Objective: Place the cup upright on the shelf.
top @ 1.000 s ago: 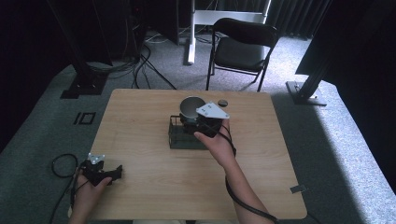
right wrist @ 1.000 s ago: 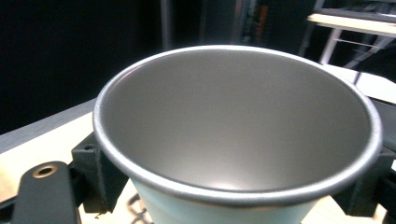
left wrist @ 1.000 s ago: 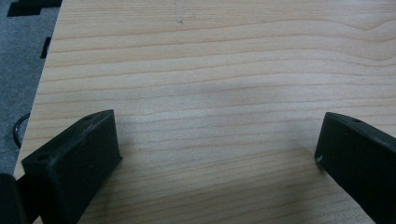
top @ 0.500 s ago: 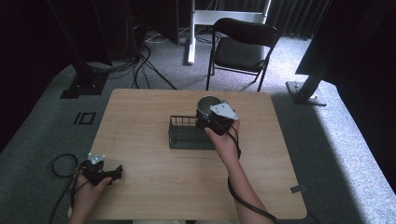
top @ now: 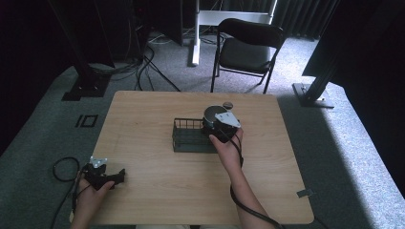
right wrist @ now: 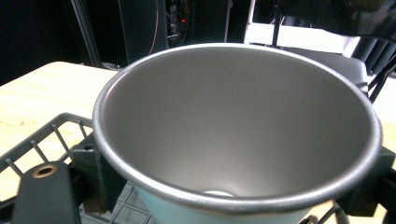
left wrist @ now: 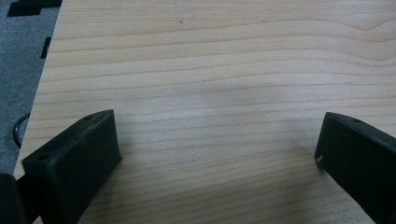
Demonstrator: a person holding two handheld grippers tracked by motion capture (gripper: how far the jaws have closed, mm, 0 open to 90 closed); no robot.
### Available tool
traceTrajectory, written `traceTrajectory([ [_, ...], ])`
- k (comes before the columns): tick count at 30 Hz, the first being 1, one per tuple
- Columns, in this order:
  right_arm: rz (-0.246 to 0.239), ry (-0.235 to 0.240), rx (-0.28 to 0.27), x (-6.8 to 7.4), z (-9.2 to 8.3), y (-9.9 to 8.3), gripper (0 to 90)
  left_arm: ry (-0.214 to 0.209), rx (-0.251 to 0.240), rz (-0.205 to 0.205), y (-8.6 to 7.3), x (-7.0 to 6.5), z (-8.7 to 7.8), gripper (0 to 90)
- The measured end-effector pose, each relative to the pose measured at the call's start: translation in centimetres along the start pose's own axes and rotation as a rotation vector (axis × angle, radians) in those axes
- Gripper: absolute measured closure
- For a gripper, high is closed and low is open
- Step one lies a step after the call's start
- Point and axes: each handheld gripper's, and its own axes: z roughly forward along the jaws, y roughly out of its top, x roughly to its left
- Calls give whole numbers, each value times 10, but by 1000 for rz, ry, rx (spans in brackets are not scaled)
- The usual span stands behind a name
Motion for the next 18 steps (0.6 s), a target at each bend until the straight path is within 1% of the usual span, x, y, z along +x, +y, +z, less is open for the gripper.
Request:
traceTrajectory([
  [2,14,-1,3,0,1,-4,140,0,-1,0,0,0,0,2],
  [4,15,-15,1,1,2,-7,140,0,-1,-1,0,0,0,2],
  [7,34,-21,7,3,4,-12,140,0,-1,0,0,0,0,2],
  [10,40,-25,12,4,5,-16,140,0,0,0,0,0,0,2],
  [13,32,-29,21,5,7,-20,140,0,0,0,0,0,0,2],
  [18,47,-25,20,5,7,-23,139,0,0,0,0,0,0,2],
])
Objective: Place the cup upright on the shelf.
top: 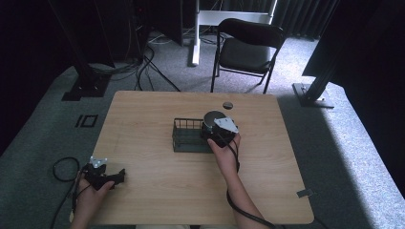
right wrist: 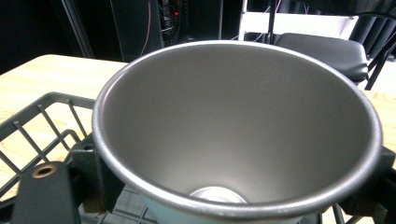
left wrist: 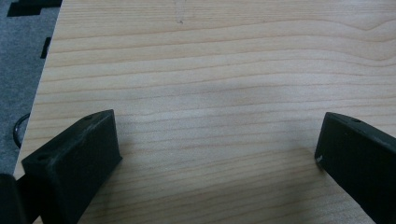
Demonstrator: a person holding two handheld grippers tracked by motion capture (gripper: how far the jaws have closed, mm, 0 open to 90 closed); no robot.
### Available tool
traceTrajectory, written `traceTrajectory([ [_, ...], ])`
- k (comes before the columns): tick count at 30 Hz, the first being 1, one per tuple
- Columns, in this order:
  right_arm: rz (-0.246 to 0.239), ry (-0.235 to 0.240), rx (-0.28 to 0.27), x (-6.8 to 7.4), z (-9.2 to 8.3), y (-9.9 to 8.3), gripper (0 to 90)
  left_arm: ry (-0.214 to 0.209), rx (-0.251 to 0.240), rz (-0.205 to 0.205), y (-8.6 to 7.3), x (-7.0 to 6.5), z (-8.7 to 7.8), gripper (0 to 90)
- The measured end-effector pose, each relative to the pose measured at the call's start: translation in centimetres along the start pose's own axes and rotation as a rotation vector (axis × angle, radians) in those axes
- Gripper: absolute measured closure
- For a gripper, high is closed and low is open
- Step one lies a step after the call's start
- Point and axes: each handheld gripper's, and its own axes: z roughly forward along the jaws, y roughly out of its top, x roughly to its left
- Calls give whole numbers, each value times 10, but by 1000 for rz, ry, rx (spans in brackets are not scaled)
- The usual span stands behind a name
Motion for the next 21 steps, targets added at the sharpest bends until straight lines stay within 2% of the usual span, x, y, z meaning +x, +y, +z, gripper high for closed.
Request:
traceTrajectory([
  [4,8,8,-2,-2,0,0,135,0,0,0,0,0,0,2],
  [8,13,50,17,-4,0,0,112,0,0,0,0,0,0,2],
  [10,-8,51,14,-4,-2,1,111,0,0,0,0,0,0,2],
  [15,-24,69,5,-7,-7,2,111,0,0,0,0,0,0,2],
  [17,-62,62,11,-7,-10,1,111,0,0,0,0,0,0,2],
  [21,-43,83,-4,-9,-16,0,111,0,-2,0,0,0,0,2],
])
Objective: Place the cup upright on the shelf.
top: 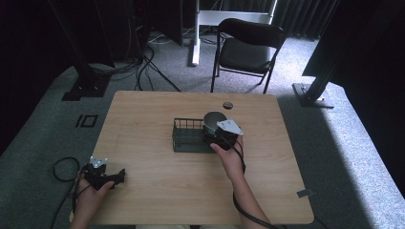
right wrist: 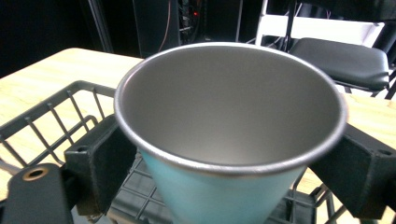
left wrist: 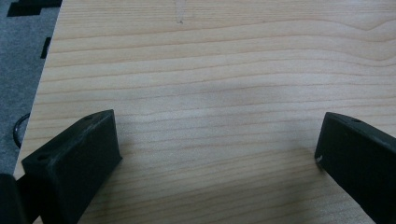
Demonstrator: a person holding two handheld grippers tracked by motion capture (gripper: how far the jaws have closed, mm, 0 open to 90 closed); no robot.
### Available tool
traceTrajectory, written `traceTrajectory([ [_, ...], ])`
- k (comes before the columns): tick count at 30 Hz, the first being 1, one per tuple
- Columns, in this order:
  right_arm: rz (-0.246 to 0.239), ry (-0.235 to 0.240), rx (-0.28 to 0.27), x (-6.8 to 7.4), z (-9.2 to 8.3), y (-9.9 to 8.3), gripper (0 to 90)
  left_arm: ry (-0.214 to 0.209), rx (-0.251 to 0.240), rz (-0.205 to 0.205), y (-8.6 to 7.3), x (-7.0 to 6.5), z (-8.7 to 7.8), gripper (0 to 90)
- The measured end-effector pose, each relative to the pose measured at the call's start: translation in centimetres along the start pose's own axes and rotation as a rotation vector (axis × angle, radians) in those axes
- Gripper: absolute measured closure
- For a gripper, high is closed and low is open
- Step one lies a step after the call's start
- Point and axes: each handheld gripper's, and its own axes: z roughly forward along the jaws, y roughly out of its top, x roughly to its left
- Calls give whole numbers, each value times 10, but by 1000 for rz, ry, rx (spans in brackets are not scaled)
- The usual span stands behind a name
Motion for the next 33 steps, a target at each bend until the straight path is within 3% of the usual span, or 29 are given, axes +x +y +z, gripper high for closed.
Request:
traceTrajectory([
  [12,-17,25,-13,-4,-19,-3,111,0,0,0,0,0,0,2],
  [33,-60,24,-10,-28,-54,-17,111,1,1,1,0,0,0,2],
])
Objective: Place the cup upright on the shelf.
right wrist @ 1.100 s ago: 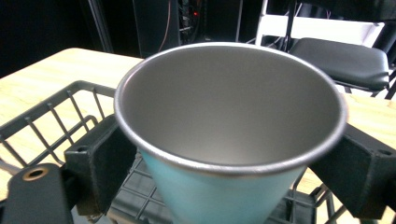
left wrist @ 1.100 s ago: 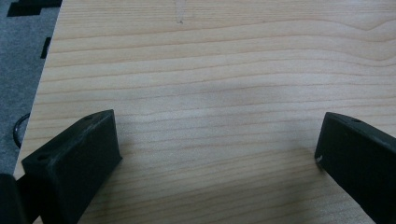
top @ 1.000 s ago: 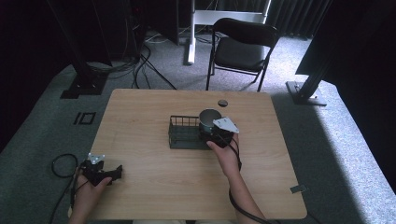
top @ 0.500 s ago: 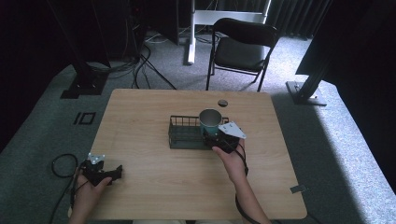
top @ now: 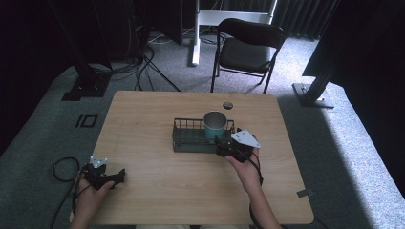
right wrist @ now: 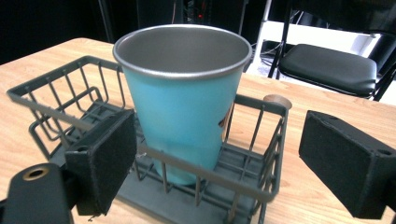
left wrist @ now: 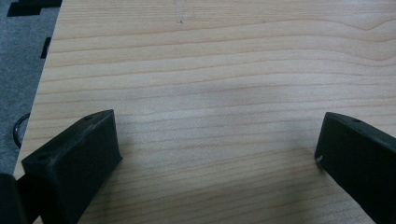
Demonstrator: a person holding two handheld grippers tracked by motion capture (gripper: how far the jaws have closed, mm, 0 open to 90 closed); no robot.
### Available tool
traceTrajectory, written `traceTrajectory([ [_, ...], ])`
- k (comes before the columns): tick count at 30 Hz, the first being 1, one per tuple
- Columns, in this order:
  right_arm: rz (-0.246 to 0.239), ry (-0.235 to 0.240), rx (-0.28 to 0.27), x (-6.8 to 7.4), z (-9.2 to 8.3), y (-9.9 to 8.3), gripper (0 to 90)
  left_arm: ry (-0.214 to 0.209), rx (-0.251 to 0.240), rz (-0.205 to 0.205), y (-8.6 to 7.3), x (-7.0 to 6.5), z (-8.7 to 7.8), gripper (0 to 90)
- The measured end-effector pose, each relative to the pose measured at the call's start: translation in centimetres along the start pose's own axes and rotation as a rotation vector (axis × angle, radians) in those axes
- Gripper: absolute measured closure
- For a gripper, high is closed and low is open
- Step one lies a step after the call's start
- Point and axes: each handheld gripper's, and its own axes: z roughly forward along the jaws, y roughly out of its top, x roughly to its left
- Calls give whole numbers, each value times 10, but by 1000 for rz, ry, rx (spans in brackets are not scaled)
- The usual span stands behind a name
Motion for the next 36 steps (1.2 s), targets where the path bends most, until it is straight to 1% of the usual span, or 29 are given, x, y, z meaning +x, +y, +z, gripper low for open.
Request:
traceTrajectory([
  [4,-3,-1,7,-3,-4,-4,111,0,1,1,0,0,0,2],
  [5,9,-2,15,-6,-7,-8,112,0,1,1,0,0,0,2],
  [7,8,-4,22,-8,-9,-12,111,0,1,1,0,0,0,2],
  [10,42,5,28,-12,-12,-18,111,0,0,1,0,0,0,2],
  [13,53,-9,37,-17,-15,-24,111,0,0,1,0,0,0,2],
  [15,76,-16,44,-21,-16,-28,111,0,1,1,0,0,0,2],
  [16,76,-16,55,-24,-17,-31,111,0,0,1,0,0,0,2],
  [17,68,-26,63,-25,-17,-33,111,0,0,1,0,0,0,2],
  [20,77,-39,88,-30,-18,-41,112,0,0,1,0,0,0,2],
  [23,75,-40,95,-34,-20,-47,111,0,1,1,0,0,0,2],
  [26,64,-73,123,-38,-23,-53,111,0,1,1,0,0,0,2],
  [29,82,-75,131,-42,-25,-60,111,0,1,1,0,0,0,2],
  [32,83,-70,148,-45,-28,-66,111,0,1,1,0,0,0,2],
  [35,69,-66,166,-48,-30,-73,111,0,1,1,0,0,0,2],
  [36,72,-66,170,-49,-31,-75,111,0,1,1,0,0,0,2],
])
